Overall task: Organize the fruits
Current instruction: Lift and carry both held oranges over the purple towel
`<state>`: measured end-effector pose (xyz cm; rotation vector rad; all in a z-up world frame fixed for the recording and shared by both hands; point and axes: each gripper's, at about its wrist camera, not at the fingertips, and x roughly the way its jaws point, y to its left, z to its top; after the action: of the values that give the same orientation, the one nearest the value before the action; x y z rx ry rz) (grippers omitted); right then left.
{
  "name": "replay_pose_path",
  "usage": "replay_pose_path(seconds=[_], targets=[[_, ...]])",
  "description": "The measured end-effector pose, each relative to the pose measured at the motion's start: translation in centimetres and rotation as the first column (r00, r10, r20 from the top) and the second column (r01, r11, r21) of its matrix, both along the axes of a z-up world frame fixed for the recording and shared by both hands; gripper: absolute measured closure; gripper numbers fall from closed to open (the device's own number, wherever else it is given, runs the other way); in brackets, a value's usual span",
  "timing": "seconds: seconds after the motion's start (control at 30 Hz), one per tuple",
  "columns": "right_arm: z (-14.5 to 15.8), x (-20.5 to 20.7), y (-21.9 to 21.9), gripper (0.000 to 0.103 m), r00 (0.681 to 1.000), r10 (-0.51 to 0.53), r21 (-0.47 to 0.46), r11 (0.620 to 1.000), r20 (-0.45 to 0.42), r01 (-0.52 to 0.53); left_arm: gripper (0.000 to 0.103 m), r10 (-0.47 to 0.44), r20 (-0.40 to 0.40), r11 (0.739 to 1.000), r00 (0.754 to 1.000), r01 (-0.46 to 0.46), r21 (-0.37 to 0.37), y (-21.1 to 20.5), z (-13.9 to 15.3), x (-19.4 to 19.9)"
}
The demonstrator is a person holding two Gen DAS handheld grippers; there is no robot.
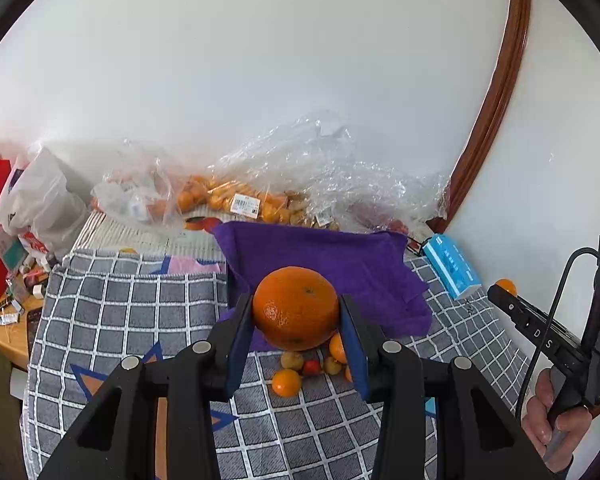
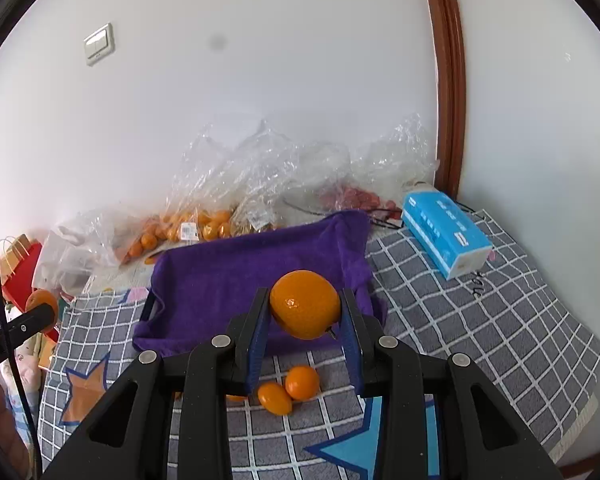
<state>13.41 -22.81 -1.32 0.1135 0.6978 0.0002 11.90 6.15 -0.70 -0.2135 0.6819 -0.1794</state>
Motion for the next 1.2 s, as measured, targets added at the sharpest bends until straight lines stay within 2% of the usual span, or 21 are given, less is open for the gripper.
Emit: replay_pose_path(seconds=[0.5, 1.2], targets=[[1.7, 2.8, 1.2, 0.069, 0.997, 0.052, -0.036, 0.998, 0.048, -0.051, 0.063, 0.003, 0.016, 1.000, 1.000, -0.003, -0.008, -0.6, 1.3, 3.1], [-0.1, 8.8, 1.1, 0.069, 0.998, 0.044, -0.031, 0.999, 0.040, -0.043, 0.063, -0.008, -0.010, 1.000, 1.000, 0.008, 0.019, -1.2, -0.3, 9.4]])
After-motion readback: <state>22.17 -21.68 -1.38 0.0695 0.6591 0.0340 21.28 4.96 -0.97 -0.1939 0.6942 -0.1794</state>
